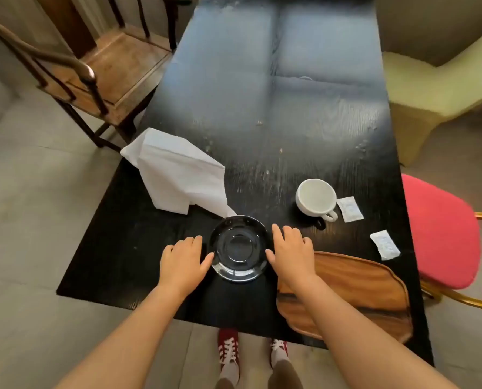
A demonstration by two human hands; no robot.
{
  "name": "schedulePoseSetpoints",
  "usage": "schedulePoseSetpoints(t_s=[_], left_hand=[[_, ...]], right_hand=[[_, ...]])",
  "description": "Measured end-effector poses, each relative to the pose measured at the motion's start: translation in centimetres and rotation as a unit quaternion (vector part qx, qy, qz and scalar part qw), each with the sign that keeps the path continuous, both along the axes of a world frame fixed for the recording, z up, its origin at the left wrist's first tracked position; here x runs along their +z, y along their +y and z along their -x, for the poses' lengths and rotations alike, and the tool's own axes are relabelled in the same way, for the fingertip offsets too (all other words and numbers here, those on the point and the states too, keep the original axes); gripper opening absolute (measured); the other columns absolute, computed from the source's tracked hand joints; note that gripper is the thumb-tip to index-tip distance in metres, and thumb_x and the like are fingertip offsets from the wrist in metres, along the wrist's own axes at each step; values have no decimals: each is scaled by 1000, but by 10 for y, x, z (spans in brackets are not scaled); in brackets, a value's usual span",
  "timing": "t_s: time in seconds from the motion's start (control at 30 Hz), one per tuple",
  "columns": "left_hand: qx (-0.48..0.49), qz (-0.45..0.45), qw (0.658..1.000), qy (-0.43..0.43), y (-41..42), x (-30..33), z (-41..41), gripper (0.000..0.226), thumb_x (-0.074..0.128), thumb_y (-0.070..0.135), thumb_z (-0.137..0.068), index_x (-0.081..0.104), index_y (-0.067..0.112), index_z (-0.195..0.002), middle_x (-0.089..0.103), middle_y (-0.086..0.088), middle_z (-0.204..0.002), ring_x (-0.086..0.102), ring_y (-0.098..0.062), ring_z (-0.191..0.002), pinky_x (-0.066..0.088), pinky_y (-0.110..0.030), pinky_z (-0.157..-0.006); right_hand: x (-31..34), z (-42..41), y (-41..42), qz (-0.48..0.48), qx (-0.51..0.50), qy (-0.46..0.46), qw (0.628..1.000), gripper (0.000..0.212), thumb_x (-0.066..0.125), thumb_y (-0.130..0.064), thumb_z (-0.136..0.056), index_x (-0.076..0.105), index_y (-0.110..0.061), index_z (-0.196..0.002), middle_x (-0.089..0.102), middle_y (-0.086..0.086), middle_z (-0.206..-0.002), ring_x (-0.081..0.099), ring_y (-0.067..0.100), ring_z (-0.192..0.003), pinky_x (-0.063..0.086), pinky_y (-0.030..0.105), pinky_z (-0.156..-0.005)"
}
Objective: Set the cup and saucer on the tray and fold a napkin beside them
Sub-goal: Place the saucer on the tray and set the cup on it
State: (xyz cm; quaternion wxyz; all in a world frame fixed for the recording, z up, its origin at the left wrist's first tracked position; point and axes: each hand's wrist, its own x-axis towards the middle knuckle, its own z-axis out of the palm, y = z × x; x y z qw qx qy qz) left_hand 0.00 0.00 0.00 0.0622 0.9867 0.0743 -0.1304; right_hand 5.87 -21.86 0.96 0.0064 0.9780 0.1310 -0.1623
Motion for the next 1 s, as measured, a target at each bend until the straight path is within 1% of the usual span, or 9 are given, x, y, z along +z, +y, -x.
schedulePoseSetpoints(t_s=[0.13,0.27,0.4,0.5,0.7,0.8,0.87,0.93,1.0], left_hand=[[19,24,999,12,-3,-14,1,48,48,46,-89,49,16,-126,59,-1,-116,57,-18,-102,46,-32,-80],[79,125,989,1,-12,-21,0,37,58,32,-87,55,14,-119,54,-3,-119,54,-19,-103,49,-32,-78],[220,285,933,11,-24,-21,-2,21,58,14,-87,58,14,-108,63,-3,-95,61,-17,-77,55,-39,-72],[315,376,871,0,-30,-20,1,25,52,4,-89,58,14,-111,66,-3,-86,66,-18,-73,58,-40,-73],[316,452,834,-24,-55,-9,11,33,50,5,-92,60,26,-115,69,-3,-83,68,-16,-70,56,-23,-62],[299,498,814,-22,-77,1,18,38,54,6,-90,58,40,-106,68,2,-72,68,-13,-63,55,-19,-58],[275,518,810,-6,-95,5,23,40,55,7,-89,58,45,-100,69,2,-71,69,-13,-62,55,-18,-57],[255,525,811,18,-115,4,31,38,55,6,-90,59,38,-109,69,2,-73,70,-14,-62,56,-20,-58],[241,530,812,42,-133,0,38,38,56,5,-90,56,32,-116,69,3,-78,70,-15,-64,56,-21,-59]], right_hand=[[-13,0,-3,-3,6,12,1000,62,49,-41,-90,27,-13,-141,46,7,-132,41,25,-121,37,40,-94],[-14,0,-2,-43,14,17,999,35,51,-34,-89,46,-14,-118,57,4,-113,49,24,-108,39,37,-87],[-10,-2,3,-144,-56,66,986,18,55,-18,-87,52,-11,-103,60,7,-105,54,25,-99,46,36,-83],[-9,0,-1,-239,-126,97,958,24,54,-9,-85,53,-10,-109,58,9,-108,54,25,-101,47,36,-82],[-2,22,-39,-393,-240,58,886,43,56,-1,-82,54,-15,-122,58,2,-108,53,12,-94,46,26,-84],[-1,45,-72,-444,-290,44,846,43,60,0,-82,57,-17,-121,60,-2,-113,57,15,-105,50,32,-92],[-2,63,-97,-464,-327,60,821,45,61,-1,-83,56,-25,-120,60,-5,-112,58,17,-102,54,42,-87],[-5,78,-121,-464,-361,67,807,47,61,-1,-83,56,-30,-120,61,-2,-110,60,20,-97,55,48,-80],[-10,89,-139,-455,-389,66,798,48,60,1,-84,55,-26,-123,61,4,-112,61,23,-94,58,44,-74]])
